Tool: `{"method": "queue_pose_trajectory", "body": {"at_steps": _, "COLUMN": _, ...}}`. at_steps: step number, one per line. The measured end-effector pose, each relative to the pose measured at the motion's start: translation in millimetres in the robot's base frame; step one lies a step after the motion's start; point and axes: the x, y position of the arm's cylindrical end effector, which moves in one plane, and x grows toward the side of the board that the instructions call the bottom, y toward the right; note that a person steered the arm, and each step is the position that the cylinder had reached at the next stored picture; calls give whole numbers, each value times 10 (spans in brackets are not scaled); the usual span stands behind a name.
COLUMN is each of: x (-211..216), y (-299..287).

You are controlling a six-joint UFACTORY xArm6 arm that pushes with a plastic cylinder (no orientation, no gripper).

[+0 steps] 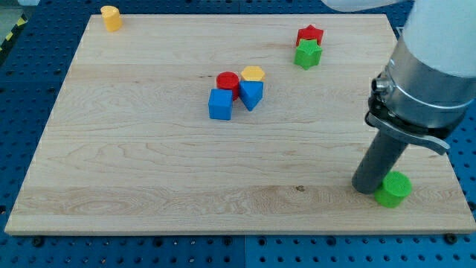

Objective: Move your arm to the left of the cube

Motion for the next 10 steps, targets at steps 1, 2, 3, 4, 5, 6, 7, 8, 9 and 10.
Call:
{"method": "queue_pose_trajectory", "body": {"at_steps": 1, "x": 2, "y": 195}}
{"method": "queue_pose_trajectory", "body": {"at_steps": 2, "x": 53, "y": 324}}
{"method": "queue_pose_trajectory", "body": {"at_steps": 3, "x": 142, "y": 322}}
{"method": "queue_pose_trajectory", "body": {"at_steps": 4, "x": -45, "y": -54}}
{"method": "queue_pose_trajectory", "body": {"at_steps": 5, "x": -341, "y": -1156}}
{"method": "queue_pose_trajectory", "body": {"at_steps": 6, "x": -636, "y": -2477}}
{"method": "queue_pose_trajectory", "body": {"at_steps": 7, "x": -1284, "y": -3383}}
{"method": "queue_pose_trajectory", "body": {"at_steps": 8, "x": -1565, "y": -3310}}
{"method": "queue_pose_trajectory", "body": {"at_steps": 9, "x": -1573, "y": -2922}}
{"method": "queue_pose_trajectory", "body": {"at_steps": 10, "x": -1573, "y": -2459}}
